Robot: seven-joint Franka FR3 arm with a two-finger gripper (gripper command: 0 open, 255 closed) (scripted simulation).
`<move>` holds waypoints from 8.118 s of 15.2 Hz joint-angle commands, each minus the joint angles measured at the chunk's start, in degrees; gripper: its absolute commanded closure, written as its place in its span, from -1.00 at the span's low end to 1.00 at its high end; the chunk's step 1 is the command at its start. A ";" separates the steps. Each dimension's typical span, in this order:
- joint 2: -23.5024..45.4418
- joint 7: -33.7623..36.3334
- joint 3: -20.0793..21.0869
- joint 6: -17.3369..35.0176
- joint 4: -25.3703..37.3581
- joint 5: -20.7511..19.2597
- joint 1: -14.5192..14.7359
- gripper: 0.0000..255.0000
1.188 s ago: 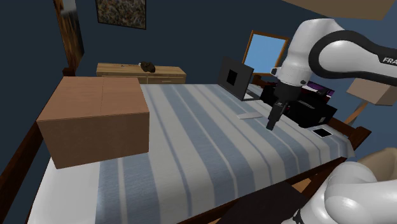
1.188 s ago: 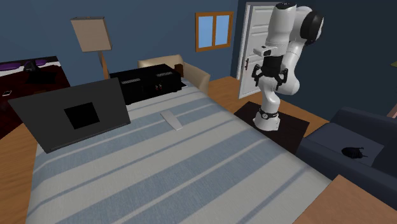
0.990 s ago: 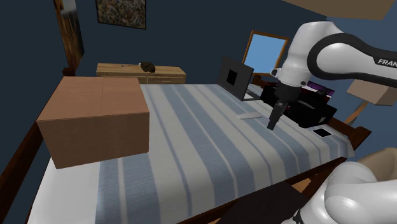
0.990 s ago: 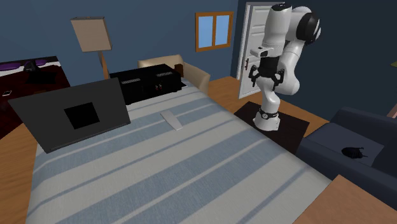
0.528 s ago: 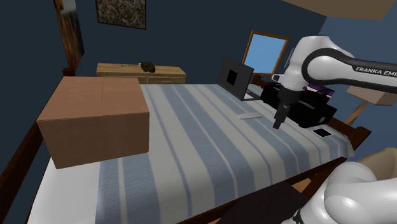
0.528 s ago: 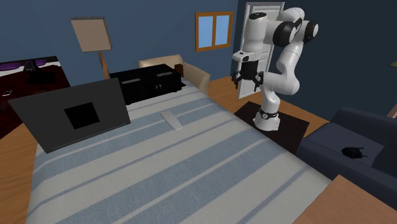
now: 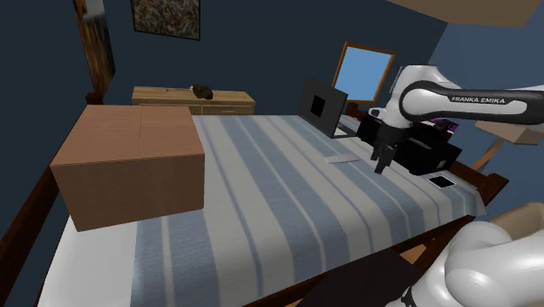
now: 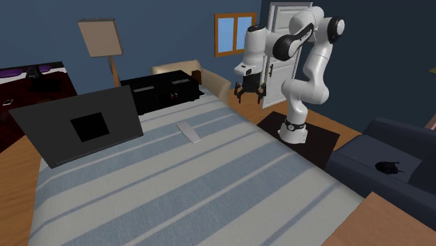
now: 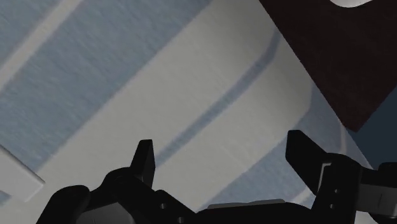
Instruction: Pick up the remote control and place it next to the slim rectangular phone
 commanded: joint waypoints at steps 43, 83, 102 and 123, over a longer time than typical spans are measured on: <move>68.38 -73.97 -14.00 17.17 45.23 34.56 -5.71 1.00; 54.65 -87.82 -22.70 11.92 37.90 27.80 -12.89 1.00; 59.26 -105.41 -24.71 15.93 36.15 32.83 -25.80 1.00; 60.66 -106.26 -23.95 18.09 35.00 34.18 -26.33 -1.00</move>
